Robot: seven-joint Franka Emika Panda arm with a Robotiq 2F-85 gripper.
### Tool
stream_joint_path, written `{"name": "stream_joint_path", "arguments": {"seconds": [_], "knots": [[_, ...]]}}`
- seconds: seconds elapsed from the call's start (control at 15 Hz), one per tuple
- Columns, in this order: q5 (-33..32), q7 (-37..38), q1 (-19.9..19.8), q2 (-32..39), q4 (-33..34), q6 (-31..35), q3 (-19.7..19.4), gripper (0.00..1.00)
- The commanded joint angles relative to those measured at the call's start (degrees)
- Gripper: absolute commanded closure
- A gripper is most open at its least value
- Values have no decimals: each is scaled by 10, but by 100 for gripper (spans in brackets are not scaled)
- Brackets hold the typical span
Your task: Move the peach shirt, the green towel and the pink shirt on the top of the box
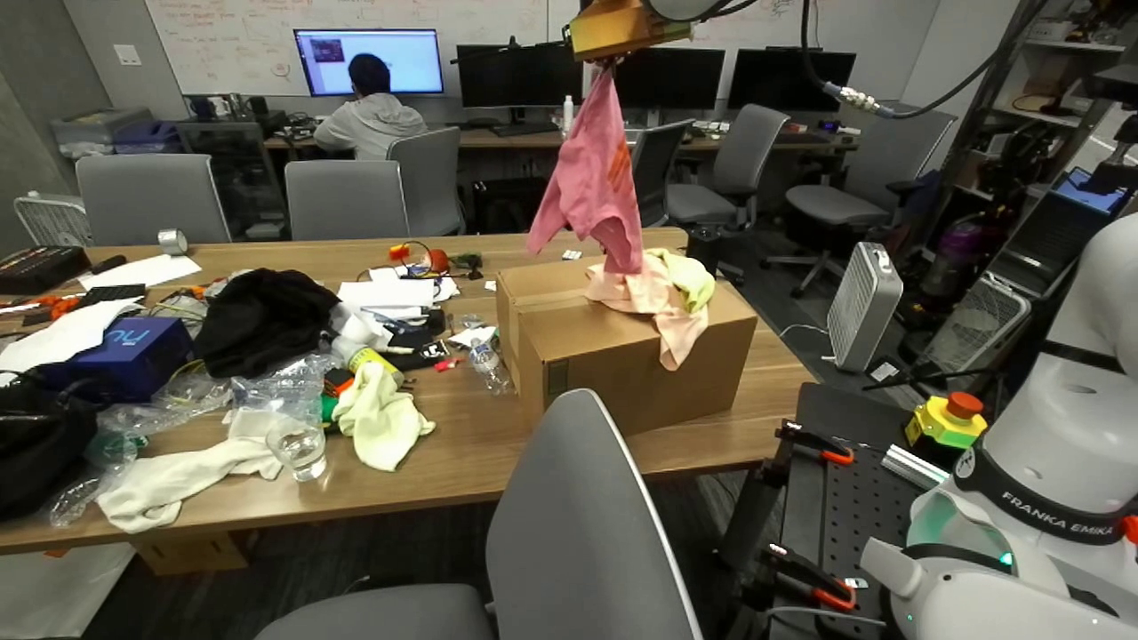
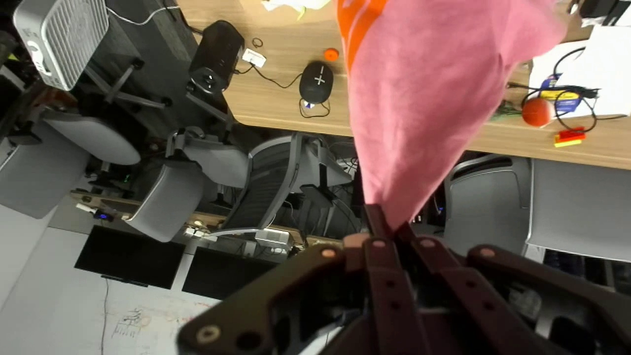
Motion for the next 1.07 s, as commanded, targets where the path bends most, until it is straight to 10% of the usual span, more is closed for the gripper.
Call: {"name": "stream_joint_path", "arguments": {"seconds": [0.0, 0.13, 0.2, 0.87, 1.0], "knots": [[-23, 7, -4, -10, 1, -10, -4, 99], [-21, -1, -5, -9, 3, -18, -4, 99], [-19, 0, -5, -10, 1, -19, -4, 71], [83, -147, -1, -32, -31, -2, -3, 1], [128, -189, 9, -46, -62, 1, 8, 0]]}}
